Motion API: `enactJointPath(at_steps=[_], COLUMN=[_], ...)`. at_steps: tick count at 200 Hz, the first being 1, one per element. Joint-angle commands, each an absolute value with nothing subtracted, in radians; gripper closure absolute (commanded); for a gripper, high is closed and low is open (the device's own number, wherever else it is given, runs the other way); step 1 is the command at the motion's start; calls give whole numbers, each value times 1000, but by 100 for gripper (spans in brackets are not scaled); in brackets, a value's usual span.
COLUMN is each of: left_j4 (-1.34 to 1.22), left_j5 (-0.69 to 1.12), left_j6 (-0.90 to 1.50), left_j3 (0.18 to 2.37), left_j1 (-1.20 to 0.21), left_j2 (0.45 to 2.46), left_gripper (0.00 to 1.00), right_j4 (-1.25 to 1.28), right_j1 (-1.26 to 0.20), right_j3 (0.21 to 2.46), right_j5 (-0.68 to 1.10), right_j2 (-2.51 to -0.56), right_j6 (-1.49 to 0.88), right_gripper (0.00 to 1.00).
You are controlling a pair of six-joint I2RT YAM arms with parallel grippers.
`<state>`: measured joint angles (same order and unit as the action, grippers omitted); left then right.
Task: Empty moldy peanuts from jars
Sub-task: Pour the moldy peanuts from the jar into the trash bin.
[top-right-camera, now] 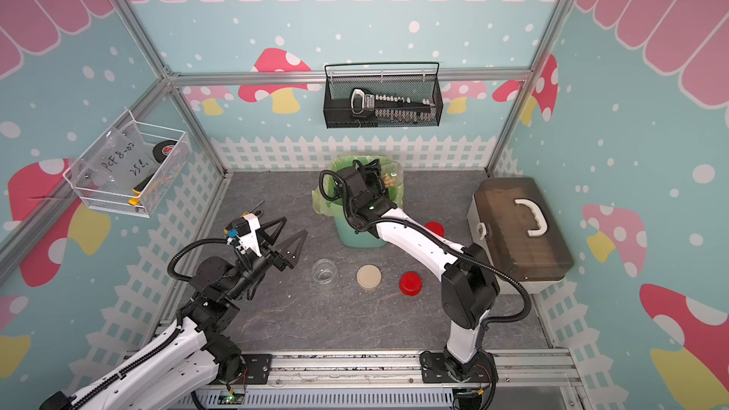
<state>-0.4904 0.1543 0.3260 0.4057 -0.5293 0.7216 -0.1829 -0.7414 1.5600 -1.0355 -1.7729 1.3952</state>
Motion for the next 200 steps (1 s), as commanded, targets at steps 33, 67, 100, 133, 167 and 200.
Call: enactJointPath(at_steps=[33,67,100,133,167,200], left_j4=[-506,-506,-504,-503,-504,-503], left_j5=[169,169,168,171,170,170], left_j6=[343,345,346,345,347,347], left_j3=[393,393,390,390,390,390], left_j1=[-518,-517,-517,-515,-515,-515], left_j2=[702,702,695,697,697,697], left_gripper=[5,5,5,5,5,5], right_j4=[-121,-121,-121,-122,-120,-118], right_j1=[-749,-749,-745,-744,-741,-739], right_j3=[1572,1568,1568,1563,1561,1565], right_j5=[-1041,-1031,-1024,-1016,-1020,-1018], right_j2=[-1754,-1750,-1743,-1736,-1739,-1740], right_j6=[1492,1479,1462,1450,1456,1456], right_gripper=[46,46,46,46,45,45])
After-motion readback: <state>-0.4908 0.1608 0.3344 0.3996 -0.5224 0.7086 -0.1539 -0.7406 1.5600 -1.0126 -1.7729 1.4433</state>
